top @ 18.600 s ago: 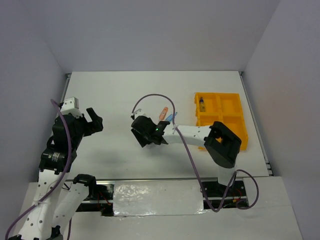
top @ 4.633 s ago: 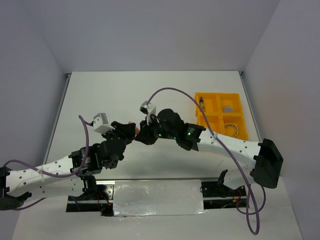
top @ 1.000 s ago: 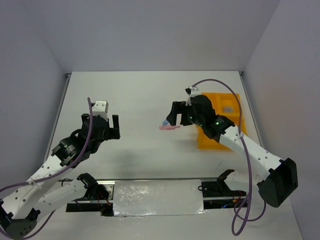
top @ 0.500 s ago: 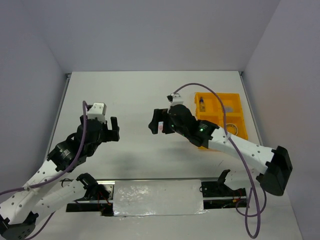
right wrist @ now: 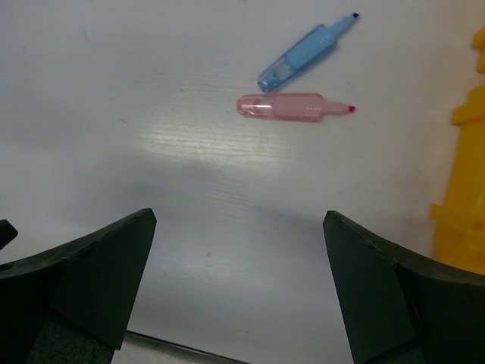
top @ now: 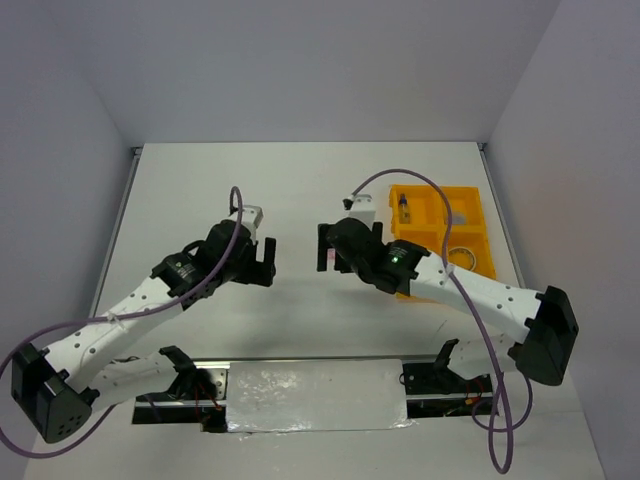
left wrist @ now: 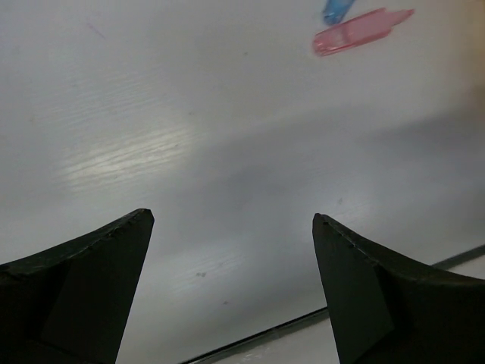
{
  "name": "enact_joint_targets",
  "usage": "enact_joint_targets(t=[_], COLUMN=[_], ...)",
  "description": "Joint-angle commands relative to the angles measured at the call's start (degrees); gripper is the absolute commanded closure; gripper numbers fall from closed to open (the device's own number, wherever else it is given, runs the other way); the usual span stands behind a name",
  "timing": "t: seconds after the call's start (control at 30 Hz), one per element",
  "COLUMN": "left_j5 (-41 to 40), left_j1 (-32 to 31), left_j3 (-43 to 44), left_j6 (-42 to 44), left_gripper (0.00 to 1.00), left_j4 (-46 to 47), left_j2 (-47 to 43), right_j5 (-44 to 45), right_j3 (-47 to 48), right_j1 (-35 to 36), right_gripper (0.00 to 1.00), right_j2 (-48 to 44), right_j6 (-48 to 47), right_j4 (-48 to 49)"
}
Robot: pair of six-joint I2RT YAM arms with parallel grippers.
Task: Sort the stationery into containers
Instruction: Pick up the pen from the center of the board.
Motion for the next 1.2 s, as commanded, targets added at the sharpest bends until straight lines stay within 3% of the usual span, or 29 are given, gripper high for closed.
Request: enact_joint_targets(t=[0.0,0.1,0.17,0.3,0.43,0.5,0.67,1.17], left_j5=[11.01,18.42,20.71,28.0,17.67,17.37,20.81,20.9], left_j1=[0.38,-0.06,-0.24,-0.93,-3.14,-3.14,-3.23,-3.31], left_j3=[1.9,6.19,12.78,18.24,29.13,31.08,29.5,29.24], left_j6=[-5.33,-2.19,2.2,9.67,15.66,18.37,25.5,25.25], left_gripper=[0.01,0.01,0.01,0.03,0.06,0.12,0.13,0.17], left_j4=[12.19,19.16,17.95,23.73,16.92,16.45,19.0,20.93], left_j2=[1.23,10.71,20.02,32.68,47.36,51.5,54.06,57.67], right_j5=[5.65,6.18,2.51,-1.82,-3.75,-4.37,-5.33,-9.73], right_j3=[-2.21,-4.76,-7.3,-8.98,-9.33,-9.07,-9.95,-10.92], right_j1=[-0.29,-0.29,-0.38,-0.56,-0.47,-0.56,-0.56,-0.56], right_gripper=[0.0,0.0,0.0,0.0,0.0,0.0,0.0,0.0], right_j2=[-10.66,-23.04,-32.71,-41.97,-47.0,-48.5,-53.24,-52.81], right_j6=[3.64,3.47,1.8,0.38,-1.36,-1.37,-1.02,-2.69], right_j4=[-5.81,-9.77,-9.69,-15.11,-18.65,-21.36,-22.0,-17.69])
